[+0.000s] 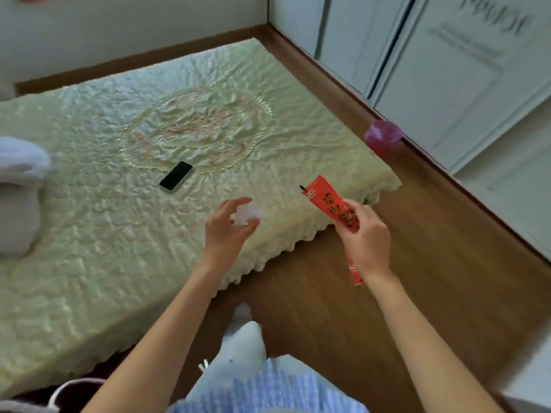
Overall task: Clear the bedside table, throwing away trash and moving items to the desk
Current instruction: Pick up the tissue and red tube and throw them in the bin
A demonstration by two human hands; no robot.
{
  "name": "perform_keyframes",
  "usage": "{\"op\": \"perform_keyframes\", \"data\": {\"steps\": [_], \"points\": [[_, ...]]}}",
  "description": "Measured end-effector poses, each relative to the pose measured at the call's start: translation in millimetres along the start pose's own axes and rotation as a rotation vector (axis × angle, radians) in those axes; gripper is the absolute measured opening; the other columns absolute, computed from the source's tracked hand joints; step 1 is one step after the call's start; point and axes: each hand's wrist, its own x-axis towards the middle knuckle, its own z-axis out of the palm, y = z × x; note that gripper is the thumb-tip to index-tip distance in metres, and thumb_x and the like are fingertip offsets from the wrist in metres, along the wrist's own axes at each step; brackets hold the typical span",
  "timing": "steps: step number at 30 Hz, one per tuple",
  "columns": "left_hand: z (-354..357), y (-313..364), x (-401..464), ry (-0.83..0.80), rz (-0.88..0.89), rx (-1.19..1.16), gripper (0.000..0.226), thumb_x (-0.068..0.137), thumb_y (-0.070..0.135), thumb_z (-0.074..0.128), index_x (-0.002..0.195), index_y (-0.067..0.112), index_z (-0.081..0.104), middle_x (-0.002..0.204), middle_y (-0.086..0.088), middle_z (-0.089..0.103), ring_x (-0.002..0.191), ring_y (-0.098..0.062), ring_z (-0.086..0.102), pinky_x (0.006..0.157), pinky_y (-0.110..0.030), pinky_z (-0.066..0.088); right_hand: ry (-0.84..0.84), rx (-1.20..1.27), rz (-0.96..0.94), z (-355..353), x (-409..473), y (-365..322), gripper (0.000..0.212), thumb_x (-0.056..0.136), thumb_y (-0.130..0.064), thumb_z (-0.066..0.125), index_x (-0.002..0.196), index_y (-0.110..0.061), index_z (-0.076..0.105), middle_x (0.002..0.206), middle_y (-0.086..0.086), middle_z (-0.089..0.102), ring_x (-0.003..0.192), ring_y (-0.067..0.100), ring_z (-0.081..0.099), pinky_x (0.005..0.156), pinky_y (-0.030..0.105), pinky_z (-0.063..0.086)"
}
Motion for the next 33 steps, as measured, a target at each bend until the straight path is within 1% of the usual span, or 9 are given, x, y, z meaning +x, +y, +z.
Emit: {"op": "perform_keyframes", "data": {"steps": [3,8,12,15,18,20,28,30,33], "points": [[44.3,18.4,24.3,-0.111,0.023,0.007,0.037,0.076,0.017,0.077,0.11,0.025,0.065,0.112,0.009,0.06,0.092,-0.009,0.062,0.08,-0.024,0.05,0.092,-0.04,0.076,-23.2,7.2,34.9,0.036,0.081,-0.026,0.071,0.116,-0.02,0.062,0.102,-0.004,0.067,0.088,0.011,0.062,0.073,0.022,0.046],[117.1,47.4,76.0,-0.254,0.053,-0.008,0.036,0.076,0.016,0.076,0.107,0.03,0.065,0.111,0.01,0.062,0.083,-0.01,0.065,0.066,-0.012,0.048,0.205,-0.099,0.17,-45.6,40.3,86.5,0.036,0.081,-0.026,0.071,0.114,-0.014,0.062,0.098,-0.001,0.066,0.083,0.013,0.063,0.068,0.018,0.043],[179.9,74.2,136.5,-0.344,0.095,-0.029,0.037,0.074,0.018,0.076,0.104,0.036,0.064,0.108,0.013,0.061,0.093,-0.016,0.065,0.072,-0.031,0.055,0.278,-0.149,0.227,-59.2,88.2,124.8,0.037,0.082,-0.027,0.07,0.115,-0.013,0.062,0.099,-0.001,0.067,0.083,0.012,0.064,0.068,0.018,0.046],[225.4,99.7,183.2,-0.4,0.127,-0.053,0.037,0.074,0.018,0.077,0.104,0.037,0.064,0.108,0.015,0.061,0.089,-0.015,0.065,0.072,-0.037,0.057,0.32,-0.184,0.286,-72.2,130.1,152.4,0.038,0.082,-0.027,0.07,0.116,-0.012,0.062,0.101,-0.001,0.067,0.084,0.011,0.064,0.069,0.018,0.048],[271.7,122.3,226.2,-0.465,0.176,-0.024,0.037,0.074,0.017,0.077,0.104,0.036,0.065,0.108,0.012,0.062,0.084,-0.015,0.065,0.069,-0.031,0.055,0.392,-0.224,0.352,-84.9,162.2,181.9,0.038,0.081,-0.025,0.071,0.116,-0.013,0.061,0.101,-0.001,0.067,0.084,0.011,0.064,0.069,0.016,0.044],[302.0,133.1,249.4,-0.499,0.181,-0.011,0.038,0.074,0.016,0.077,0.103,0.038,0.064,0.108,0.011,0.062,0.081,-0.016,0.065,0.068,-0.033,0.056,0.404,-0.234,0.4,-93.6,175.9,201.2,0.038,0.081,-0.025,0.071,0.116,-0.013,0.061,0.102,-0.001,0.067,0.084,0.012,0.064,0.07,0.017,0.044],[426.5,159.3,314.7,-0.651,0.214,-0.023,0.039,0.074,0.014,0.076,0.107,0.03,0.065,0.111,0.011,0.062,0.097,-0.012,0.06,0.077,-0.032,0.054,0.414,-0.255,0.588,-135.9,229.7,295.3,0.039,0.083,-0.029,0.068,0.118,-0.015,0.06,0.104,-0.001,0.067,0.086,0.012,0.063,0.071,0.018,0.043],[460.4,167.5,330.8,-0.659,0.205,-0.038,0.038,0.074,0.014,0.076,0.104,0.034,0.064,0.108,0.011,0.062,0.095,-0.012,0.061,0.075,-0.03,0.053,0.398,-0.272,0.585,-147.2,252.2,327.3,0.039,0.083,-0.03,0.068,0.119,-0.016,0.06,0.104,-0.002,0.067,0.085,0.011,0.064,0.068,0.019,0.046],[511.8,187.0,354.7,-0.634,0.218,-0.039,0.04,0.074,0.016,0.076,0.099,0.043,0.062,0.106,0.013,0.062,0.095,-0.004,0.059,0.075,-0.029,0.053,0.39,-0.274,0.57,-169.5,291.9,377.9,0.039,0.084,-0.03,0.068,0.119,-0.014,0.059,0.104,0.0,0.067,0.083,0.013,0.064,0.066,0.019,0.046]]}}
